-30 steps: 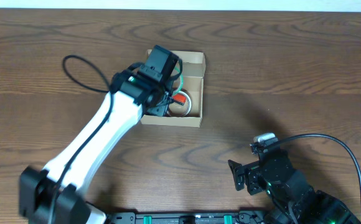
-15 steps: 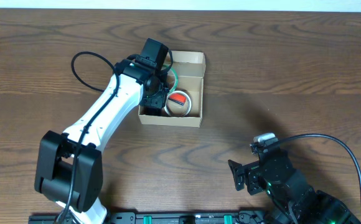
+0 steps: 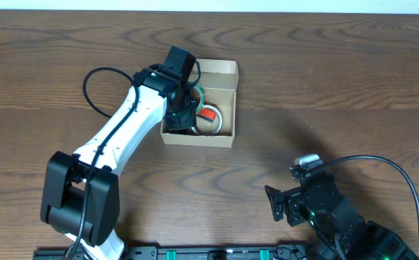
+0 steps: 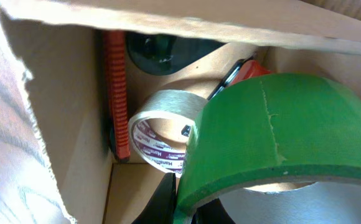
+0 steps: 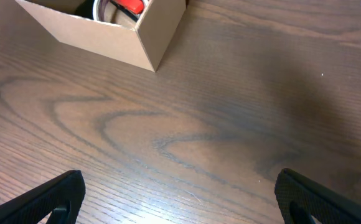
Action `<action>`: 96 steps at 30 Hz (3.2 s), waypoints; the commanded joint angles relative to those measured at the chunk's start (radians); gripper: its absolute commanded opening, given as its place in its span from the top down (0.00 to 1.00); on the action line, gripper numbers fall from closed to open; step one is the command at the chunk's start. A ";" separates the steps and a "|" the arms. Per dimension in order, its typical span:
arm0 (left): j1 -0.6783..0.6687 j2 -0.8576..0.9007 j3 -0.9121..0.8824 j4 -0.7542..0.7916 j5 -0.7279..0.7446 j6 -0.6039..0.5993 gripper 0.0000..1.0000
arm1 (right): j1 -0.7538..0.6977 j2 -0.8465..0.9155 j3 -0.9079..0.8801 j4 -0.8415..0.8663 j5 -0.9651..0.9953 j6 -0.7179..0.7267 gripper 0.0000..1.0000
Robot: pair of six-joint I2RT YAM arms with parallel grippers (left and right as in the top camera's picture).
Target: Pack container
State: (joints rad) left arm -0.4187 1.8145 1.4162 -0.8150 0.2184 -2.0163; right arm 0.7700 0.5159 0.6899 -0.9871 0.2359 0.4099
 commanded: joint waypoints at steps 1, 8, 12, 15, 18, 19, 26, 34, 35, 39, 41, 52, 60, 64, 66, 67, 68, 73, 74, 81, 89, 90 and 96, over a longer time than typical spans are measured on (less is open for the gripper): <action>0.015 0.009 0.013 -0.027 0.020 -0.067 0.95 | 0.006 -0.005 0.000 -0.001 0.006 0.008 0.01; 0.020 0.009 0.013 -0.126 0.027 -0.067 0.94 | 0.006 -0.005 0.000 -0.001 0.006 0.008 0.01; 0.020 0.009 0.013 -0.167 0.027 -0.067 0.92 | 0.006 -0.005 0.000 -0.001 0.006 0.008 0.01; 0.020 0.009 0.013 -0.167 0.026 -0.067 0.92 | 0.006 -0.005 0.000 -0.001 0.006 0.008 0.01; 0.020 0.009 0.013 -0.167 0.026 -0.067 0.85 | 0.006 -0.005 0.000 -0.001 0.006 0.008 0.01; 0.020 0.009 0.013 -0.167 0.027 -0.067 0.82 | 0.006 -0.005 0.000 -0.001 0.006 0.008 0.01; 0.020 0.009 0.013 -0.163 0.039 -0.066 0.69 | 0.006 -0.005 0.000 -0.001 0.006 0.008 0.01; 0.020 -0.005 0.018 -0.137 0.036 -0.048 0.68 | 0.006 -0.005 0.000 -0.001 0.006 0.008 0.01; 0.020 -0.014 0.021 -0.137 0.032 -0.047 0.62 | 0.006 -0.005 0.000 -0.001 0.006 0.008 0.01; 0.020 -0.077 0.026 -0.137 -0.013 -0.010 0.42 | 0.006 -0.005 0.000 -0.001 0.006 0.008 0.01; 0.020 -0.118 0.026 -0.138 -0.045 0.026 0.30 | 0.006 -0.005 0.000 -0.001 0.006 0.008 0.01; 0.020 -0.303 0.026 -0.150 -0.189 0.458 0.04 | 0.006 -0.005 0.000 -0.001 0.006 0.008 0.01; 0.025 -0.374 0.026 -0.156 -0.211 1.023 0.04 | 0.006 -0.005 0.000 -0.001 0.006 0.008 0.01; 0.026 -0.404 0.026 -0.157 -0.211 1.268 0.04 | 0.006 -0.005 0.000 -0.001 0.006 0.008 0.01; 0.026 -0.418 0.026 -0.164 -0.211 1.372 0.04 | 0.006 -0.005 0.000 -0.001 0.006 0.008 0.01; 0.026 -0.424 0.026 -0.169 -0.211 1.393 0.04 | 0.006 -0.005 0.000 -0.001 0.006 0.008 0.01; 0.026 -0.430 0.026 -0.173 -0.211 1.402 0.04 | 0.006 -0.005 0.000 -0.001 0.006 0.008 0.01; 0.026 -0.442 0.026 -0.196 -0.195 1.403 0.05 | 0.006 -0.005 0.000 -0.001 0.006 0.008 0.01; 0.026 -0.441 0.026 -0.207 -0.190 1.403 0.05 | 0.006 -0.005 0.000 -0.001 0.006 0.008 0.01; 0.026 -0.440 0.026 -0.280 -0.200 1.404 0.05 | 0.006 -0.005 0.000 -0.001 0.006 0.008 0.01; 0.026 -0.440 0.026 -0.282 -0.201 1.404 0.05 | 0.006 -0.005 0.000 -0.001 0.006 0.008 0.01; 0.026 -0.440 0.026 -0.282 -0.201 1.404 0.04 | 0.006 -0.005 0.000 0.000 0.006 0.008 0.01; 0.026 -0.440 0.026 -0.282 -0.200 1.404 0.05 | 0.006 -0.005 0.000 0.009 0.012 0.007 0.01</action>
State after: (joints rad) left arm -0.4000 1.3800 1.4220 -1.0931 0.0227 -0.6273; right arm 0.7700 0.5159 0.6899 -0.9817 0.2363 0.4099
